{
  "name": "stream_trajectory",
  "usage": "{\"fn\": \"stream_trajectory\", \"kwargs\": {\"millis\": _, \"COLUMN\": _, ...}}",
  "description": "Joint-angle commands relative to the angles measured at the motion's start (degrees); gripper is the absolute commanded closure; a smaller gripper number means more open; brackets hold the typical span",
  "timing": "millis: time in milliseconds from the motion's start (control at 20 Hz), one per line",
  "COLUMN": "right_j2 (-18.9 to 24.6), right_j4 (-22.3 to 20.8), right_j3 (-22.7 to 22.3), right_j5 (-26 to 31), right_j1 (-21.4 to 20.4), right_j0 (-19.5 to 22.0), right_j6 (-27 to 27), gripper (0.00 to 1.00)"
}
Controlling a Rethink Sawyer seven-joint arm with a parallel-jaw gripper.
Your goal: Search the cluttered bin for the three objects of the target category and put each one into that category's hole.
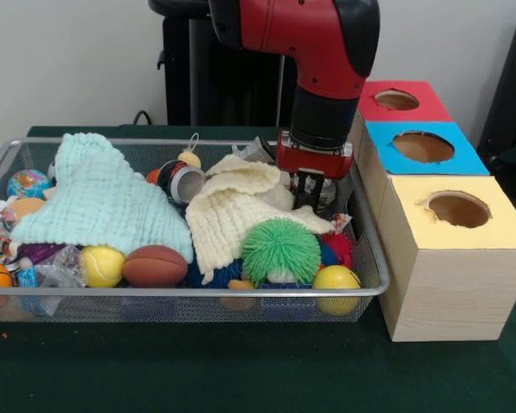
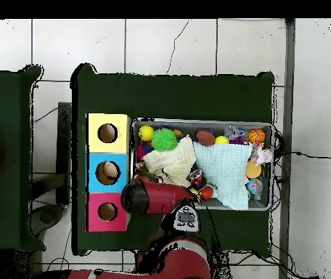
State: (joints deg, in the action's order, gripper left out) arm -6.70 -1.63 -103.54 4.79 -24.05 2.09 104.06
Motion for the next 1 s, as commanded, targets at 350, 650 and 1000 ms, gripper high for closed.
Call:
{"fn": "stream_trajectory", "kwargs": {"millis": 350, "right_j2": 4.8, "right_j4": 3.1, "right_j3": 4.0, "right_j5": 2.7, "right_j1": 6.4, "right_j0": 0.7, "right_j6": 8.9, "gripper": 1.0}}
{"fn": "stream_trajectory", "kwargs": {"millis": 650, "right_j2": 5.9, "right_j4": 1.6, "right_j3": -0.4, "right_j5": 11.4, "right_j1": -3.9, "right_j0": 4.2, "right_j6": 5.4, "gripper": 1.0}}
{"fn": "stream_trajectory", "kwargs": {"millis": 1000, "right_j2": 7.0, "right_j4": -4.3, "right_j3": -1.8, "right_j5": 20.3, "right_j1": -13.1, "right_j0": 13.0, "right_j6": -5.3, "gripper": 1.0}}
